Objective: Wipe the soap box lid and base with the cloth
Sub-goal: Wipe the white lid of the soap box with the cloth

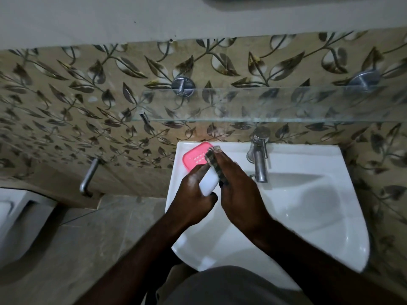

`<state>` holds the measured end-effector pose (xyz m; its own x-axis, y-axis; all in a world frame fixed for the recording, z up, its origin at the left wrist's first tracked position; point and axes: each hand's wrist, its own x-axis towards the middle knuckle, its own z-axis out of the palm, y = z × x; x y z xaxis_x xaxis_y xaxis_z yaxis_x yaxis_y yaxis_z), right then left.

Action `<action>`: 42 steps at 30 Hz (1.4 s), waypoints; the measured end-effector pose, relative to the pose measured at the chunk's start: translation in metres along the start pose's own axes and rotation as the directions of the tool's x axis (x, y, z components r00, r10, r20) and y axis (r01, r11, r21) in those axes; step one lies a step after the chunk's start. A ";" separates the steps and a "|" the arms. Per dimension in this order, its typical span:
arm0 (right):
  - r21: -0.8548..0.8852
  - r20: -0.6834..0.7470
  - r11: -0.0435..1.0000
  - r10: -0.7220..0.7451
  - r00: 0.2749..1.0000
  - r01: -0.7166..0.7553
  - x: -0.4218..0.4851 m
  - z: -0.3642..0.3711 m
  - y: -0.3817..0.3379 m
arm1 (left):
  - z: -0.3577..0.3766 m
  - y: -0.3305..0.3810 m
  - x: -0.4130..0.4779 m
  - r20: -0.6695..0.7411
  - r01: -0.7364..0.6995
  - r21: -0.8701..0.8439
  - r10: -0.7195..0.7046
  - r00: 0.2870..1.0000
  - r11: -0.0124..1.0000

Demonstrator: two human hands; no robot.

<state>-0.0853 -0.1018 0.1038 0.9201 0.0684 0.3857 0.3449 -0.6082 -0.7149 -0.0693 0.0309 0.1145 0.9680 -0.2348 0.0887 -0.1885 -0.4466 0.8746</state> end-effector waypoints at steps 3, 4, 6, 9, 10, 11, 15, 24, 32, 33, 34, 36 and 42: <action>-0.131 0.039 0.984 -0.112 0.993 0.116 -0.011 0.007 -0.012 | 0.000 -0.003 -0.003 -0.014 -0.070 0.014 0.070 0.997 0.997; -0.159 0.094 0.969 -0.174 0.980 0.187 -0.015 0.006 -0.014 | -0.001 -0.003 -0.004 -0.029 -0.118 0.043 0.120 0.992 0.992; -0.159 0.165 0.956 -0.221 0.961 0.247 -0.014 0.004 -0.004 | -0.001 -0.001 -0.005 -0.042 -0.116 0.064 0.119 0.992 0.991; 0.023 0.079 0.999 -0.040 0.996 0.038 0.000 -0.001 0.015 | 0.000 0.007 -0.005 -0.037 -0.003 0.006 0.003 0.999 1.000; 0.065 0.049 0.997 0.037 0.998 -0.040 0.002 -0.003 0.015 | 0.001 0.009 -0.004 -0.032 -0.004 0.004 0.004 0.999 1.000; 0.061 0.027 0.996 0.060 0.998 -0.061 0.002 -0.004 0.010 | 0.001 0.010 -0.003 -0.026 -0.019 0.004 0.019 0.999 1.000; -0.104 0.058 0.968 -0.222 0.973 0.227 -0.010 0.001 -0.011 | -0.002 0.005 0.004 -0.042 -0.113 0.037 0.114 0.993 0.993; -0.018 -0.034 0.993 -0.119 0.992 0.118 -0.002 -0.005 0.004 | 0.000 0.014 0.010 0.026 -0.121 0.048 0.120 0.992 0.992; 0.361 0.091 0.915 0.158 0.983 -0.181 0.007 -0.009 0.017 | 0.003 0.021 0.009 0.034 -0.013 -0.018 0.013 0.999 1.000; 0.466 0.155 0.840 0.233 0.960 -0.279 0.008 -0.012 0.018 | 0.003 0.022 0.008 0.027 0.000 -0.045 0.002 1.000 0.999; 0.565 0.209 0.748 0.278 0.938 -0.348 0.010 -0.015 0.018 | 0.003 0.021 0.009 0.007 0.022 -0.083 -0.022 1.000 0.996; 0.728 0.295 0.530 0.330 0.897 -0.435 0.009 -0.020 0.021 | 0.001 0.014 0.010 -0.024 0.066 -0.177 -0.071 0.997 0.982; 0.824 0.538 0.044 0.249 0.805 -0.565 0.001 -0.025 0.031 | 0.003 0.020 0.007 0.083 0.249 -0.698 -0.270 0.959 0.671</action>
<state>-0.0786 -0.1404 0.0963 0.9266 0.3293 -0.1817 -0.3515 0.5866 -0.7297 -0.0670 0.0178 0.1312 0.9658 -0.1761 -0.1902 0.2301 0.2447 0.9419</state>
